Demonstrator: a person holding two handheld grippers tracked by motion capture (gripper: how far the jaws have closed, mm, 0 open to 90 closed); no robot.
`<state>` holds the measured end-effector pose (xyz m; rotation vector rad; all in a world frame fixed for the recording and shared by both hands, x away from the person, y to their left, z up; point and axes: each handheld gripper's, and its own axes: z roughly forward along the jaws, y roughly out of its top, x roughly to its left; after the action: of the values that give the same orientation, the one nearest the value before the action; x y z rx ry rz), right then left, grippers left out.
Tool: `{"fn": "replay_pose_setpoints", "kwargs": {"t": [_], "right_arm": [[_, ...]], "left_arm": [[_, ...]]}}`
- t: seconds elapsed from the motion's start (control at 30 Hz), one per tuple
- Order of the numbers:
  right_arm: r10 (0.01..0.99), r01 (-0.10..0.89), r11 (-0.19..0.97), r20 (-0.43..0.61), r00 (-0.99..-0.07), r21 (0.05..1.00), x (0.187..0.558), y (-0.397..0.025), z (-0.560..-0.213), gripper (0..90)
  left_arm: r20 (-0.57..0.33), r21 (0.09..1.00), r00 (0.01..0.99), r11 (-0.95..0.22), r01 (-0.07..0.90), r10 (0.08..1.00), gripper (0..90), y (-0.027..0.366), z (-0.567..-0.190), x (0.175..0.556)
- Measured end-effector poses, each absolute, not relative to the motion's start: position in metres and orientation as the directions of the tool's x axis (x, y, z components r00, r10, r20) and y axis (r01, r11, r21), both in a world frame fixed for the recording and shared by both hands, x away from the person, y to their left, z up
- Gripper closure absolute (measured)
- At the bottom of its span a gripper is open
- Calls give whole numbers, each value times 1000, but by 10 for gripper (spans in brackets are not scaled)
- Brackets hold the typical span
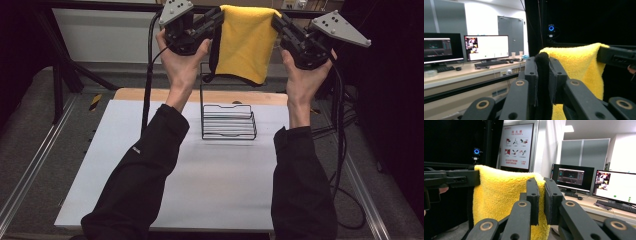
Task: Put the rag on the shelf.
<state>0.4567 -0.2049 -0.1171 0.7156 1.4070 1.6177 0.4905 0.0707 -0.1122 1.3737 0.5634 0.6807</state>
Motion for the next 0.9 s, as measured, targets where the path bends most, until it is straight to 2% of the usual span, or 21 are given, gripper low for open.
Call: {"fn": "replay_pose_setpoints", "kwargs": {"t": [0.47,0.9], "right_arm": [[869,-190,14,-106,-483,982,494,-200,-131,840],[853,-145,73,-137,-504,987,512,-191,-153,840]], "left_arm": [[21,996,669,43,-80,743,791,77,-135,521],[7,999,667,29,-43,745,791,89,-169,527]]}}
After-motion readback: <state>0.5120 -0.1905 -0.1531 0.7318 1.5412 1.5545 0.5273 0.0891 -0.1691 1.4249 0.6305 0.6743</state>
